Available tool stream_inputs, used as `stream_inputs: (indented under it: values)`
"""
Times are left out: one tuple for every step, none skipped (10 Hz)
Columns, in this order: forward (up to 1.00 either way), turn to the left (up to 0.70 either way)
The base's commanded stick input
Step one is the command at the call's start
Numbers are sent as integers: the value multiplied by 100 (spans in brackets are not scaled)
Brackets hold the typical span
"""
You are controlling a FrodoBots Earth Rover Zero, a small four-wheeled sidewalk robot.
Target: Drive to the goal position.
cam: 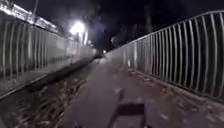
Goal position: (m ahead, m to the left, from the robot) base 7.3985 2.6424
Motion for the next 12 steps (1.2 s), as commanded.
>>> stream_inputs:
  values:
    - [45,1]
    - [45,1]
    - [45,3]
    - [45,20]
    - [45,28]
    - [45,11]
    - [45,1]
    - [45,1]
    - [45,1]
    - [45,1]
    - [45,1]
    - [45,1]
